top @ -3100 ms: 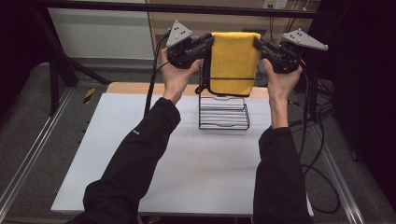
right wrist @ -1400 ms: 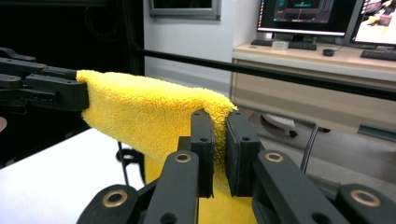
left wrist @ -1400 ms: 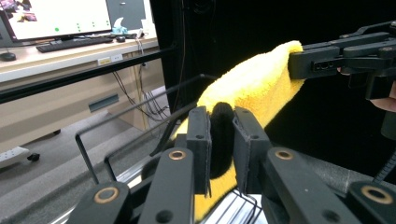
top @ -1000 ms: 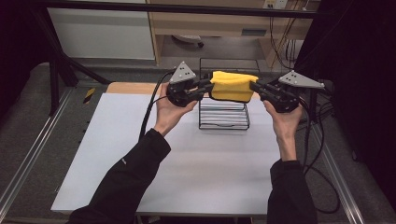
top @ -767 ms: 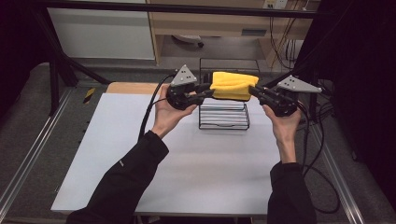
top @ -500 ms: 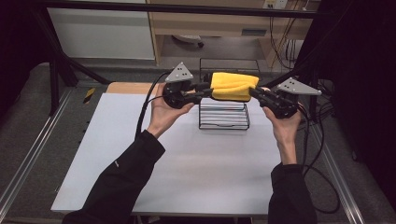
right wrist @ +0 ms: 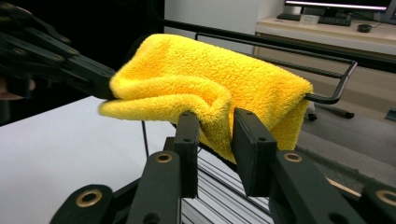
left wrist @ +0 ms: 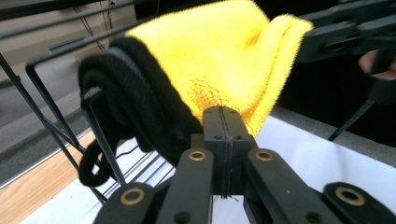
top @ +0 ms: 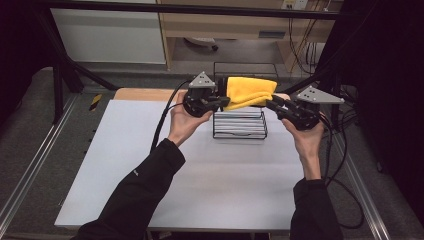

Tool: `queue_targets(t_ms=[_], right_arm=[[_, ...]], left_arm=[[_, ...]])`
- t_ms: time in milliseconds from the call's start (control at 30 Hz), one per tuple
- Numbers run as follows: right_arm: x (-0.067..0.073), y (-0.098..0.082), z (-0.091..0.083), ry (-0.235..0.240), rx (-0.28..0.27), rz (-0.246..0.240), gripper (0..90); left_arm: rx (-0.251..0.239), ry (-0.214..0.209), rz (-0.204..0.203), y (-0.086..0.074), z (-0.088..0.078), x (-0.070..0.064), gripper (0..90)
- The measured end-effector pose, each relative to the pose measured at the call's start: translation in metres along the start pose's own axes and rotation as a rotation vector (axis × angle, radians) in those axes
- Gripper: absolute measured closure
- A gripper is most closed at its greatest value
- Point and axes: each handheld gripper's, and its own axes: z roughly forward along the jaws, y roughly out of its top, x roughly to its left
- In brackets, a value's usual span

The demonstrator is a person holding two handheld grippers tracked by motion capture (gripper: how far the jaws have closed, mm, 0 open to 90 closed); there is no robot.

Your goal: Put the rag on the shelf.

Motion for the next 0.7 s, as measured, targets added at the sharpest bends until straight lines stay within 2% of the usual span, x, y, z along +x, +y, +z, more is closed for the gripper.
queue_targets(t_ms=[133, 200, 267, 333, 400, 533, 600, 700], right_arm=[[0.003, 0.003, 0.001, 0.013, -0.018, 0.018, 63.7], [0.006, 0.005, 0.002, 0.020, -0.038, 0.029, 64.1], [0.007, 0.005, 0.005, 0.031, -0.030, 0.034, 72.4], [0.008, 0.002, 0.009, 0.028, 0.015, 0.059, 82.6], [0.007, -0.005, 0.015, 0.016, 0.055, 0.084, 88.2], [0.000, -0.022, 0.024, -0.027, 0.091, 0.128, 90.0], [-0.004, -0.029, 0.027, -0.043, 0.097, 0.135, 90.0], [-0.004, -0.033, 0.028, -0.041, 0.088, 0.129, 89.9]], left_arm=[[0.015, 0.019, 0.012, -0.004, 0.004, 0.001, 90.0], [0.022, 0.027, 0.021, -0.006, 0.006, 0.001, 90.0], [0.025, 0.033, 0.024, -0.008, 0.008, 0.002, 90.0], [0.029, 0.039, 0.029, -0.010, 0.011, 0.002, 90.0], [0.028, 0.042, 0.033, -0.013, 0.014, 0.002, 90.0], [0.034, 0.062, 0.039, -0.017, 0.019, 0.006, 90.0], [0.029, 0.061, 0.032, -0.019, 0.021, 0.008, 89.9], [0.021, 0.055, 0.025, -0.021, 0.021, 0.009, 89.9]])
